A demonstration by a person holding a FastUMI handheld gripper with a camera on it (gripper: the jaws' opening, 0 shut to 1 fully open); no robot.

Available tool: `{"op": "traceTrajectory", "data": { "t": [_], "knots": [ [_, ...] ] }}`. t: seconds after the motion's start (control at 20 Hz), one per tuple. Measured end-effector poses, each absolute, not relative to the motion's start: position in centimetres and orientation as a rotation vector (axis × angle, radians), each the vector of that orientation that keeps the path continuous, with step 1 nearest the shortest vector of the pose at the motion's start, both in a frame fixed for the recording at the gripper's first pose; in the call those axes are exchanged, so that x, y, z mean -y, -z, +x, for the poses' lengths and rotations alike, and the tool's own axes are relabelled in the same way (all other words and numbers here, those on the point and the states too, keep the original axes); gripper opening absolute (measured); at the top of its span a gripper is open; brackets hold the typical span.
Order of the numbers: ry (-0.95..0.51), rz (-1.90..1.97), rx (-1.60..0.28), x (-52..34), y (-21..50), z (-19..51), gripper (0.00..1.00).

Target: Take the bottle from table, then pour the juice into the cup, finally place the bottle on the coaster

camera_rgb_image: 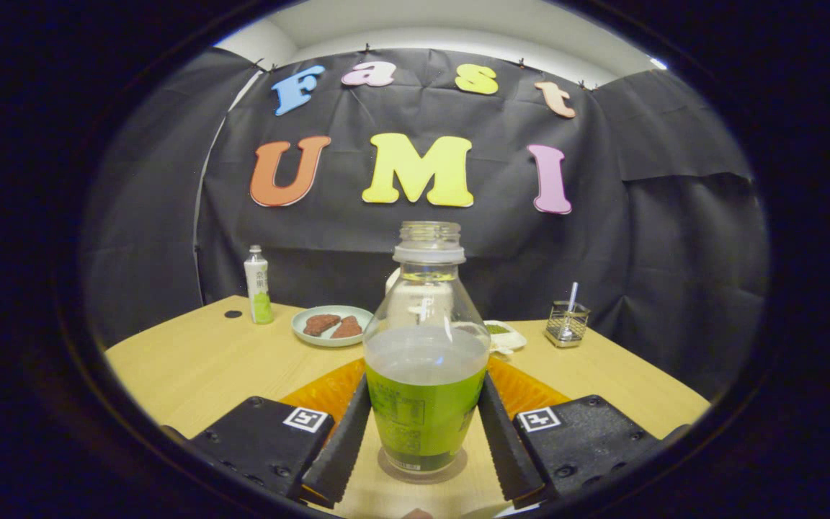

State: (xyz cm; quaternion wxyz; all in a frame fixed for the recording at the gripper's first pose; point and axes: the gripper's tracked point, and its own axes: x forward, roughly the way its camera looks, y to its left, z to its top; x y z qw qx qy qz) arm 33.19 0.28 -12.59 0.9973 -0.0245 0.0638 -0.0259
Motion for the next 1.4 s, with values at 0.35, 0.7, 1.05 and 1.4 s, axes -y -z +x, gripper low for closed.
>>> {"op": "traceTrajectory", "data": {
  "t": [0.35, 0.7, 1.05, 1.4],
  "knots": [
    [0.074, -0.047, -0.137, 0.4, 14.5, 34.4, 0.83],
    [0.077, -0.058, -0.117, 0.1, 13.5, 33.6, 1.00],
    [0.084, -0.040, -0.086, 0.8, 9.7, 31.6, 1.00],
    [0.095, -0.025, -0.085, 2.1, 4.1, 25.7, 1.00]
  ]
}}
